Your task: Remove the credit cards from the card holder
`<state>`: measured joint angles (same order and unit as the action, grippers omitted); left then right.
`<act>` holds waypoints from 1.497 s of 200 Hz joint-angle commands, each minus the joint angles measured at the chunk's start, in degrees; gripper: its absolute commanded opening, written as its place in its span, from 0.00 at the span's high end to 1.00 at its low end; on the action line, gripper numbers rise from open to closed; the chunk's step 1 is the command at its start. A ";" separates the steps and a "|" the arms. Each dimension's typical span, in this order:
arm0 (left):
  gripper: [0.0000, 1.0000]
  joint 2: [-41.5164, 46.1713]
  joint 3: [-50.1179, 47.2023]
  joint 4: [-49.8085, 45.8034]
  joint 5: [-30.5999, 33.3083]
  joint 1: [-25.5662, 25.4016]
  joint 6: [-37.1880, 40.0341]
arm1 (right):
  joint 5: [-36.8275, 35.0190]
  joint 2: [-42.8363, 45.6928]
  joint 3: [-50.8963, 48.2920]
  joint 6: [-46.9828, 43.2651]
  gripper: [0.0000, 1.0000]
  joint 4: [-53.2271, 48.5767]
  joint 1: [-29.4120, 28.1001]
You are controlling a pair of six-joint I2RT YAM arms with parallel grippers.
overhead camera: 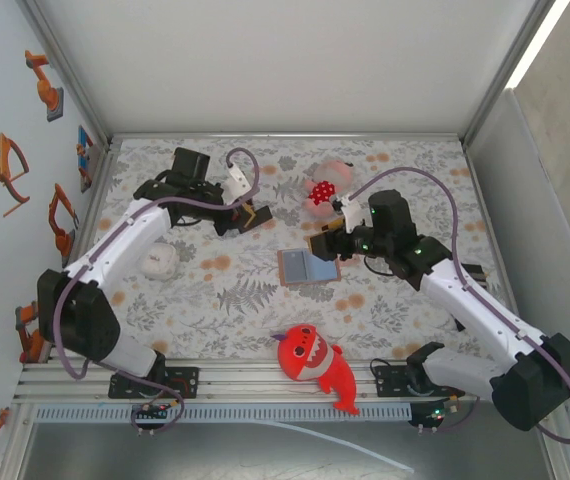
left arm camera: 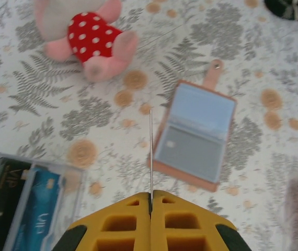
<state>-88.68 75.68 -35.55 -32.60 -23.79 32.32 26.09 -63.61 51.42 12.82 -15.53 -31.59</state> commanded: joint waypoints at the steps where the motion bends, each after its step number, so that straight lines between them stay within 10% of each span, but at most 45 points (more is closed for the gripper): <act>1: 1.00 -4.26 4.50 -1.55 0.61 2.35 7.67 | -8.02 1.07 0.55 3.61 0.41 -0.84 -0.13; 299: 0.99 -28.88 19.72 -4.94 -3.44 11.75 20.91 | -18.98 -2.65 1.55 7.66 0.40 -3.36 -0.13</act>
<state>-115.94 92.95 -38.04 -34.13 -12.32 50.72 7.84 -65.95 51.37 19.77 -17.80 -31.59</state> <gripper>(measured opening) 0.051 0.599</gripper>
